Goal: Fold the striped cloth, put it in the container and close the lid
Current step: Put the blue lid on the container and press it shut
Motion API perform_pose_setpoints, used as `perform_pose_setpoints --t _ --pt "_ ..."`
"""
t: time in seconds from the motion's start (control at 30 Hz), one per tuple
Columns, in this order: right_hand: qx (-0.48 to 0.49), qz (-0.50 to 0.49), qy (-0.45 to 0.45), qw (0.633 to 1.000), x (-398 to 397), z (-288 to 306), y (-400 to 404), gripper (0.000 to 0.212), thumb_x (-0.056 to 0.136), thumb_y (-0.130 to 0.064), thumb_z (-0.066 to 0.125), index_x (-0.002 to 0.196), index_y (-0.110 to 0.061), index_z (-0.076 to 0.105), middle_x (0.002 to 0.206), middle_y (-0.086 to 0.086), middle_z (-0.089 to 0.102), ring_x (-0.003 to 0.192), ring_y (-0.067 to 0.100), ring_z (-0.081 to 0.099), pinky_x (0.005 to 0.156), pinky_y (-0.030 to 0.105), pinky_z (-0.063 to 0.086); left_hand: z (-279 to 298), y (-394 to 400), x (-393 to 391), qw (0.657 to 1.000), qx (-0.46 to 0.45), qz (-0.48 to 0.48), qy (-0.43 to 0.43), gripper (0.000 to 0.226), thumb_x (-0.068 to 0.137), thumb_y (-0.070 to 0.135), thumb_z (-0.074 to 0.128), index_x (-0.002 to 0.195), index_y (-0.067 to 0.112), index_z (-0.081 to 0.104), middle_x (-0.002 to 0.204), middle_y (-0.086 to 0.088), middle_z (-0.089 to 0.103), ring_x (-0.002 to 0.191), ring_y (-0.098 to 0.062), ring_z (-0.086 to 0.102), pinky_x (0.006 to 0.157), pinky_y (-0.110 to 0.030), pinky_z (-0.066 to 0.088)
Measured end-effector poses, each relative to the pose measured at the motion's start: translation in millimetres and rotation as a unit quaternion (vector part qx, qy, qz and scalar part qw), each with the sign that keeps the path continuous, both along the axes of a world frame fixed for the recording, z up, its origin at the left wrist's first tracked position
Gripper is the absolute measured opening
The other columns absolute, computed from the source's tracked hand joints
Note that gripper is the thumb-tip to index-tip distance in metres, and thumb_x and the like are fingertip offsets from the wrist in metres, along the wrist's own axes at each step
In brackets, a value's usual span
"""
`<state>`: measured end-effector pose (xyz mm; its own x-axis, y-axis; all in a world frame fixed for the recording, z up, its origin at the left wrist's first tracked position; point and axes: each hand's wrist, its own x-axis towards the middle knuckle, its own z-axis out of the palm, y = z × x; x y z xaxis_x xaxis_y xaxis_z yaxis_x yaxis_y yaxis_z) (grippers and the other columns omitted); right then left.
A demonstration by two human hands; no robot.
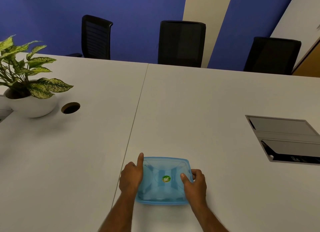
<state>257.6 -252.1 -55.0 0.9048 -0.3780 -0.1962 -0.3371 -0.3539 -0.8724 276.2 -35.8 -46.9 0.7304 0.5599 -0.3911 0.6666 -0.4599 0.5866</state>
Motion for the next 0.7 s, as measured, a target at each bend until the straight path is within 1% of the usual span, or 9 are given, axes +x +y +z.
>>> perform_pose_setpoints --t 0.1,0.2,0.3,0.37,0.47,0.6,0.7 --pt "-0.007 -0.004 -0.011 1.000 0 -2 0 0.024 0.079 -0.016 0.075 0.095 -0.013 0.058 0.096 0.005 0.059 0.089 0.025 0.060 0.078 0.042 0.054 -6 3 2 0.999 -0.026 -0.006 -0.031 0.076 0.086 0.077 0.028 0.077 0.009 0.061 0.077 -0.003 0.063 0.071 -0.018 0.057 0.063 -0.034 0.042" --pt "-0.008 -0.002 -0.012 1.000 0 -4 0 0.024 0.080 -0.016 0.075 0.095 -0.014 0.057 0.095 0.004 0.058 0.089 0.024 0.059 0.079 0.044 0.054 -10 6 4 0.997 -0.055 0.001 -0.055 0.075 0.088 0.073 0.035 0.073 0.004 0.061 0.072 -0.007 0.064 0.068 -0.019 0.058 0.058 -0.033 0.042" --pt "-0.004 -0.002 -0.013 1.000 1 -4 1 0.024 0.080 -0.017 0.075 0.095 -0.015 0.057 0.095 0.004 0.058 0.089 0.024 0.060 0.078 0.043 0.055 -13 9 7 0.994 -0.086 0.002 -0.061 0.066 0.089 0.068 0.042 0.064 0.009 0.056 0.070 -0.007 0.064 0.067 -0.020 0.058 0.060 -0.033 0.042" --pt "-0.005 -0.004 -0.015 1.000 1 -5 0 0.024 0.080 -0.017 0.075 0.095 -0.014 0.057 0.096 0.004 0.058 0.089 0.024 0.060 0.078 0.043 0.055 -13 9 8 0.993 -0.094 0.004 -0.065 0.065 0.089 0.067 0.044 0.064 0.009 0.055 0.070 -0.008 0.064 0.066 -0.020 0.058 0.059 -0.033 0.041" --pt "-0.006 -0.004 -0.017 1.000 1 -7 -1 0.024 0.080 -0.016 0.075 0.095 -0.014 0.057 0.096 0.005 0.058 0.089 0.025 0.059 0.078 0.043 0.055 -12 8 8 0.994 -0.090 0.005 -0.069 0.066 0.090 0.067 0.044 0.066 0.006 0.056 0.071 -0.009 0.064 0.065 -0.020 0.057 0.058 -0.032 0.040" --pt "-0.005 -0.006 -0.019 1.000 1 -8 0 0.024 0.079 -0.015 0.075 0.095 -0.013 0.058 0.096 0.006 0.058 0.089 0.025 0.059 0.078 0.041 0.053 -9 4 4 0.998 -0.030 0.020 -0.056 0.068 0.089 0.070 0.038 0.065 0.009 0.053 0.069 -0.006 0.062 0.064 -0.018 0.056 0.054 -0.030 0.037" --pt "-0.003 -0.007 -0.017 1.000 1 -8 0 0.024 0.079 -0.016 0.075 0.094 -0.015 0.057 0.095 0.004 0.057 0.088 0.023 0.059 0.076 0.039 0.053 -7 1 -2 0.998 -0.009 0.031 -0.045 0.068 0.087 0.074 0.035 0.068 0.012 0.053 0.070 -0.003 0.062 0.065 -0.017 0.056 0.054 -0.030 0.036"
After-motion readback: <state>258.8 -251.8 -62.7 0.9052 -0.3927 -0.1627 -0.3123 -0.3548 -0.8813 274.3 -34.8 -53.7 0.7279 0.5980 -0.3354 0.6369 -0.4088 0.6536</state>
